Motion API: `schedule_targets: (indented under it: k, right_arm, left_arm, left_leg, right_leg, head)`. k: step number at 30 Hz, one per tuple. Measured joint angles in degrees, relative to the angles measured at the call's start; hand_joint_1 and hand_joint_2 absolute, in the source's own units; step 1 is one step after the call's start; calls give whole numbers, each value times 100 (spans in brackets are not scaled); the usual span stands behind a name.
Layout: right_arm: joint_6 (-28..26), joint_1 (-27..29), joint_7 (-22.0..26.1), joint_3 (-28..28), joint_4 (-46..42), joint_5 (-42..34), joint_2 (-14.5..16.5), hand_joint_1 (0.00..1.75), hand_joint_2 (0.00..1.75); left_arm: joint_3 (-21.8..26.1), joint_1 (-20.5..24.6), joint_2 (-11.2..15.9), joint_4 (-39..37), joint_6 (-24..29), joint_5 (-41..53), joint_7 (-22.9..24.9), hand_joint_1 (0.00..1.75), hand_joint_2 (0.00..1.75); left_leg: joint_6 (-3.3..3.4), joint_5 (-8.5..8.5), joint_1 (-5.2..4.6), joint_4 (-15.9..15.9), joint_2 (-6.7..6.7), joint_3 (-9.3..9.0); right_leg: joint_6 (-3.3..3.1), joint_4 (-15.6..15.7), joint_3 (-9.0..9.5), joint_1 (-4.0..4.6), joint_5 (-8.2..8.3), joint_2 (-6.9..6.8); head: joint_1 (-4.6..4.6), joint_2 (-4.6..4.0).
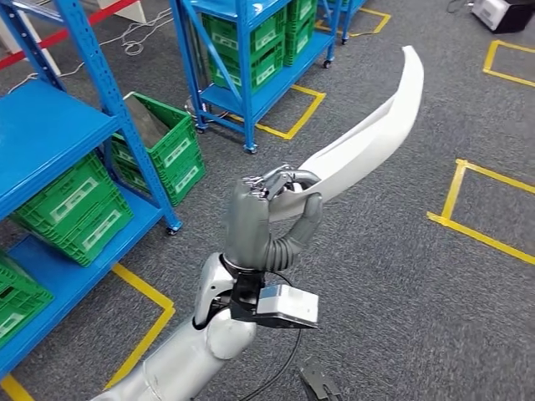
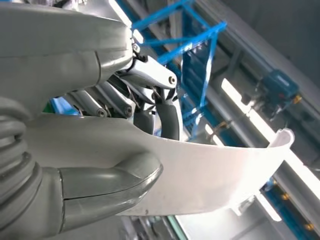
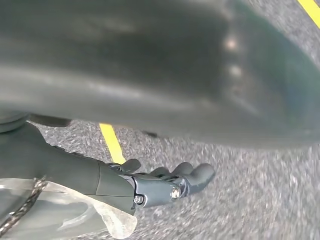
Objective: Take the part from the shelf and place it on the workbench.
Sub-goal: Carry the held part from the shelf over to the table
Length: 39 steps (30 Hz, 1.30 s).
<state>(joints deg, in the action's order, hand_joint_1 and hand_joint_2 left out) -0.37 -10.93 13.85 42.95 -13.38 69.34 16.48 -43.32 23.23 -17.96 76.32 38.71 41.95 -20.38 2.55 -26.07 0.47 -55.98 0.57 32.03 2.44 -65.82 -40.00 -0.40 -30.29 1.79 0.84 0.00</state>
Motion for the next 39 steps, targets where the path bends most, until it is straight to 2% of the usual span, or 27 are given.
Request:
schedule_targets:
  k: [1, 2, 3, 4, 6, 8, 9, 11, 13, 15, 17, 18, 19, 20, 22, 24, 26, 27, 29, 30, 31, 32, 33, 34, 36, 38, 39]
  right_arm:
    - [0, -4, -1, 1, -3, -1, 0, 0, 0]
    - [0, 2, -1, 1, -7, -1, 0, 0, 0]
    - [0, 11, -2, 2, -9, -1, -1, 0, 0]
    - [0, 18, -2, 2, -11, -1, -1, 0, 0]
    - [-1, 12, -2, 1, -17, -1, -1, 0, 0]
    - [-1, -3, -1, -2, -22, -1, 2, 0, 0]
    - [-1, -5, 0, -2, -23, -1, 3, 0, 0]
    - [-1, 4, -1, -2, -24, -1, 2, 0, 0]
    - [-2, 3, -1, -2, -25, -1, 2, 0, 0]
    - [-2, -4, 0, -2, -26, -1, 2, 0, 0]
    - [-2, 4, -1, -2, -26, -1, 2, 0, 0]
    - [-2, 11, -1, -2, -26, -1, 2, 0, 0]
    - [-2, 15, -2, -1, -27, -1, 2, 0, 0]
    - [-2, 15, -2, -1, -27, -1, 3, 0, 0]
    - [-2, 14, -2, -2, -26, -1, 16, 0, 0]
    - [1, 7, -2, -4, -27, -2, 32, 0, 0]
    - [3, 12, -3, -3, -31, -2, 33, 0, 0]
    - [2, 24, -3, -3, -32, -1, 32, 0, 0]
    - [-1, 28, -3, -3, -36, 1, 28, 0, 0]
    - [-2, 18, -2, -3, -37, 0, 27, 0, 0]
    - [-2, 7, -2, -3, -38, 0, 27, 0, 0]
    - [-3, 5, -3, -2, -38, -1, 26, 0, 0]
    - [-3, 11, -3, -2, -39, -1, 26, 0, 0]
    - [-2, 19, -3, -2, -40, -1, 26, 0, 0]
    - [-3, 21, -4, -2, -46, -1, 23, 0, 0]
    - [-3, 6, -1, -4, -53, -1, 32, 0, 0]
    - [-3, 0, -1, -5, -56, -1, 36, 0, 0]
  left_arm:
    - [1, -3, 1, -11, 0, -1, 1, 175, 175]
    - [2, -7, 3, -24, -1, -1, 1, 175, 175]
    - [1, -8, 4, -35, -1, -1, 1, 175, 175]
    - [-1, -8, 3, -43, -1, -1, 1, 175, 175]
    - [-1, -5, 1, -48, -1, -1, 1, 175, 175]
    - [-1, 1, 1, -50, -1, 1, 1, 175, 175]
    - [-2, 2, 1, -51, -1, 1, 1, 175, 175]
    - [-3, 6, -2, -51, -1, 1, 1, 175, 175]
    - [-3, 10, -2, -51, 0, 1, 1, 175, 175]
    - [-1, 8, 8, -52, 2, 1, 1, 175, 175]
    - [3, -2, 19, -57, 4, -2, 1, 175, 175]
    - [4, -6, 22, -59, 5, -4, 1, 175, 175]
    - [3, -9, 22, -61, 5, -6, 1, 175, 175]
    - [2, -9, 21, -61, 6, -8, 1, 175, 175]
    - [1, -8, 20, -61, 7, -8, 1, 175, 175]
    - [3, -7, 18, -61, 10, -11, 1, 175, 175]
    - [1, -2, 3, -61, 14, -8, 1, 175, 175]
    - [-3, 3, -6, -61, 14, -4, 1, 175, 175]
    - [-4, 12, -17, -61, 15, 1, 0, 175, 175]
    - [-1, 13, -16, -61, 16, 1, 0, 175, 175]
    - [2, 12, -15, -63, 17, 0, 0, 175, 175]
    - [3, 10, -13, -66, 17, -1, 1, 175, 175]
    - [4, 8, -12, -68, 17, -1, 1, 175, 175]
    - [2, 9, -11, -70, 17, -1, 1, 175, 175]
    - [2, 10, -12, -72, 17, -1, 1, 175, 175]
    - [1, 14, -13, -72, 17, 0, 2, 175, 175]
    - [-1, 15, -13, -72, 17, 1, 2, 175, 175]
  left_leg:
    - [-3, -3, 0, -2, -101, 3]
    - [-10, -10, 1, -5, -196, 4]
    - [-22, -18, 3, -8, -285, 4]
    - [-38, -29, 8, -17, -366, 3]
    - [-100, -70, 1, -59, -501, 2]
    - [-173, -109, -36, -110, -596, 2]
    - [-200, -117, -55, -122, -636, -1]
    - [-250, -141, -42, -138, -711, -15]
    - [-300, -332, -6, -355, -532, 53]
    - [-323, -716, 11, -1025, -224, 327]
    - [-309, -975, 8, -1728, -114, 646]
    - [-285, -945, 3, -1830, -99, 703]
    - [-247, -800, -4, -1700, -80, 656]
    - [-192, -576, -15, -1373, -29, 519]
    - [-49, -212, -28, -631, 246, 201]
    - [32, -126, -44, -295, 443, 67]
    - [20, -118, -47, -207, 362, 46]
    - [5, -99, -29, -155, 293, 28]
    - [-20, -57, 10, -60, 132, -7]
    - [-19, -52, 12, -49, 45, -13]
    - [-18, -54, 10, -49, -49, -11]
    - [-22, -60, 9, -52, -148, -11]
    - [-29, -69, 9, -54, -240, -13]
    - [-43, -80, 13, -59, -327, -16]
    - [-96, -122, 28, -92, -476, -28]
    - [-169, -175, 4, -144, -581, -32]
    - [-196, -190, -14, -162, -620, -36]
  right_leg:
    - [32, -368, -175, -16, -142, -88]
    - [60, -608, -285, -35, -201, -132]
    - [85, -650, -297, -55, -162, -162]
    - [105, -444, -180, -73, -22, -198]
    - [124, 344, 270, -75, 296, -429]
    - [54, 827, 552, -54, 412, -605]
    - [-1, 850, 565, -38, 389, -609]
    - [-101, 837, 543, -45, 408, -473]
    - [-180, 839, 531, -58, 430, -330]
    - [-228, 842, 525, -59, 444, -179]
    - [-246, 838, 521, -36, 449, -16]
    - [-251, 834, 522, -19, 452, 73]
    - [-254, 831, 524, -1, 455, 166]
    - [-256, 828, 529, 17, 458, 261]
    - [-246, 822, 521, 25, 470, 414]
    - [-200, 817, 469, -9, 498, 532]
    - [-133, 832, 416, -28, 530, 626]
    - [-109, 823, 384, -14, 517, 556]
    - [-64, 532, 209, 21, 320, 223]
    - [-39, 208, 44, 21, 147, 33]
    - [-8, -199, -149, 8, -34, -71]
    - [24, -539, -310, -12, -145, -119]
    - [50, -723, -394, -33, -167, -145]
    - [75, -662, -354, -55, -78, -170]
    - [123, 83, 49, -83, 257, -337]
    - [99, 713, 415, -73, 437, -524]
    - [57, 805, 472, -60, 430, -555]
  head:
    - [6, 0]
    - [5, 0]
    - [6, 0]
    - [5, 0]
    - [10, 0]
    - [-9, 0]
    - [-17, 0]
    - [-32, 0]
    - [-39, 0]
    - [-56, 0]
    - [-63, 0]
    - [-64, 0]
    - [-64, 0]
    - [-64, 0]
    - [-41, 0]
    - [-54, 0]
    - [-88, 0]
    - [-85, 0]
    - [-50, 0]
    - [-34, 0]
    - [-23, 0]
    - [-24, 0]
    - [-24, 0]
    - [-23, 0]
    - [-23, 0]
    - [-26, 0]
    - [-34, 0]
